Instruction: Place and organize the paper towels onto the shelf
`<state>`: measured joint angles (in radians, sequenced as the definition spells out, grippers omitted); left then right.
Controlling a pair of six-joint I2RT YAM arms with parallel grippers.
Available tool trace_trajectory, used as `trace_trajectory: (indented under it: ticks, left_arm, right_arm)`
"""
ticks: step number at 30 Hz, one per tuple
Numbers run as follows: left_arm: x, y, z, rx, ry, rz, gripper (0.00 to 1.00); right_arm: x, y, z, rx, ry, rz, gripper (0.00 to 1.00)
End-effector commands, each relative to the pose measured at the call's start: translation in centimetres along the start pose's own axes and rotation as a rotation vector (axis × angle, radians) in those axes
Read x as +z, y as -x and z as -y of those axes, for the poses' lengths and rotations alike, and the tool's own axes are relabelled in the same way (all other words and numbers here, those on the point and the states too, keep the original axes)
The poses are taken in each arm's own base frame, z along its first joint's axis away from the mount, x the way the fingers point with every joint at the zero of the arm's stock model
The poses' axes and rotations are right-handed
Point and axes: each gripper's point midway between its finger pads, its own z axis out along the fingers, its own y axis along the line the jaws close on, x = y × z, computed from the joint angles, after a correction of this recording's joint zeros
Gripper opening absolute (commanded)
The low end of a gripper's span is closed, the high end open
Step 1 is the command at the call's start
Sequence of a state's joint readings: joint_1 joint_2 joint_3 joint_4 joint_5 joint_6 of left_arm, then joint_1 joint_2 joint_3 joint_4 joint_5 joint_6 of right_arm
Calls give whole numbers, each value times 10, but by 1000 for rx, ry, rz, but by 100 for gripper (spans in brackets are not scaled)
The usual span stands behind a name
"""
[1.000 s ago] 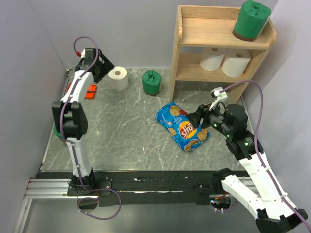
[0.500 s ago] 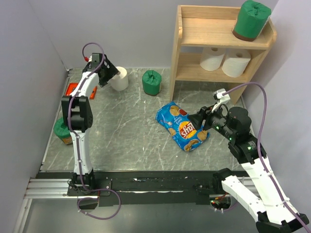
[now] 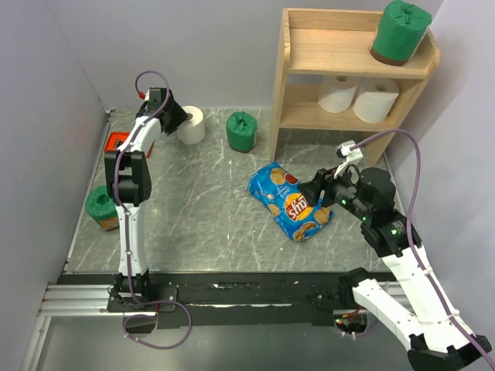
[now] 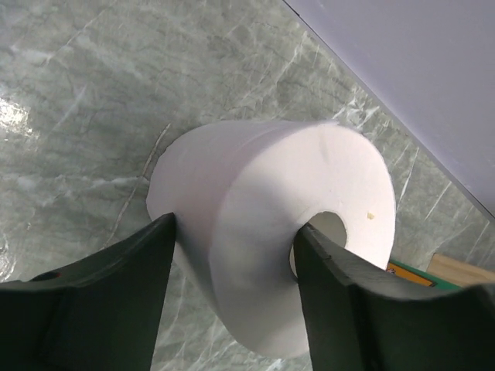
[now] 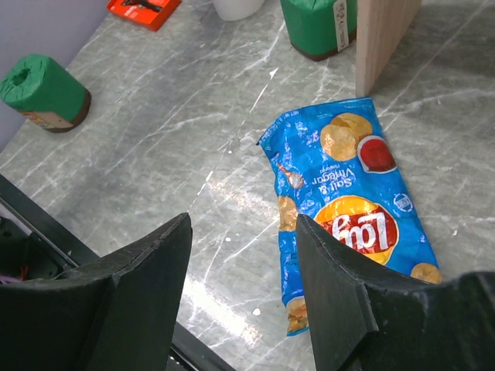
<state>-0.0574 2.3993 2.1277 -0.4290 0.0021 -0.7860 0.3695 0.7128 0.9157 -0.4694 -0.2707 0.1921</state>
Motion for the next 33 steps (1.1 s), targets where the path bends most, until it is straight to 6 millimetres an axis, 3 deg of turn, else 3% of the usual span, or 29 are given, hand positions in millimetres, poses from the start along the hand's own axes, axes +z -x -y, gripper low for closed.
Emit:
trace_trajectory:
  ticks: [1, 6, 8, 9, 11, 13, 14, 16, 17, 18, 19, 21, 22, 23, 25, 26, 30, 33]
  left_arm:
    - [-21, 12, 17, 25, -51, 21, 62]
    - [-47, 14, 20, 48, -49, 1, 56]
    - [-54, 5, 17, 62, -45, -28, 55]
    - [-66, 9, 20, 66, -52, -22, 54]
    - [-75, -6, 11, 85, -31, -67, 54]
    - [-96, -8, 11, 113, -26, -74, 53]
    - [-101, -21, 3, 128, -3, -106, 53]
    - [-124, -27, 2, 150, 1, -120, 52]
    - [-129, -51, -12, 161, 39, -176, 51]
    - [-148, -52, -8, 168, 18, -167, 51]
    - [-151, -75, -27, 180, 48, -213, 51]
    - [-176, -85, -16, 211, -2, -190, 51]
    - [-180, -103, -27, 226, 16, -220, 51]
    - [-195, -112, -16, 256, -19, -218, 51]
    - [-206, -135, -20, 287, -25, -252, 52]
    - [-217, -144, -12, 309, -57, -253, 52]
    - [-232, -172, -9, 338, -115, -268, 52]
    - [-232, -194, -22, 355, -115, -301, 52]
  right_arm:
    - [-6, 23, -6, -25, 3, 58, 64]
    - [-5, 25, -5, -27, 1, 58, 64]
    - [-5, 26, -7, -23, 5, 59, 64]
    - [-5, 27, -7, -23, 4, 61, 64]
    - [-5, 26, -7, -22, 6, 57, 64]
    - [-5, 24, -5, -24, -2, 51, 64]
    - [-4, 22, -2, -24, -14, 50, 64]
    - [-4, 16, 3, -20, -36, 32, 64]
    - [-4, 15, 6, -20, -57, 35, 65]
    - [-4, 13, 9, -20, -69, 30, 65]
    - [-4, 10, 11, -18, -80, 23, 65]
    - [-5, 8, 15, -17, -100, 28, 65]
    - [-6, 8, 15, -17, -101, 31, 65]
    - [-7, 8, 14, -17, -98, 37, 65]
    - [-5, 4, 17, -12, -105, 41, 65]
    - [-5, 3, 17, -8, -104, 43, 65]
    - [-4, -5, 17, 8, -103, 20, 65]
    - [-5, -7, 23, 14, -132, 26, 65]
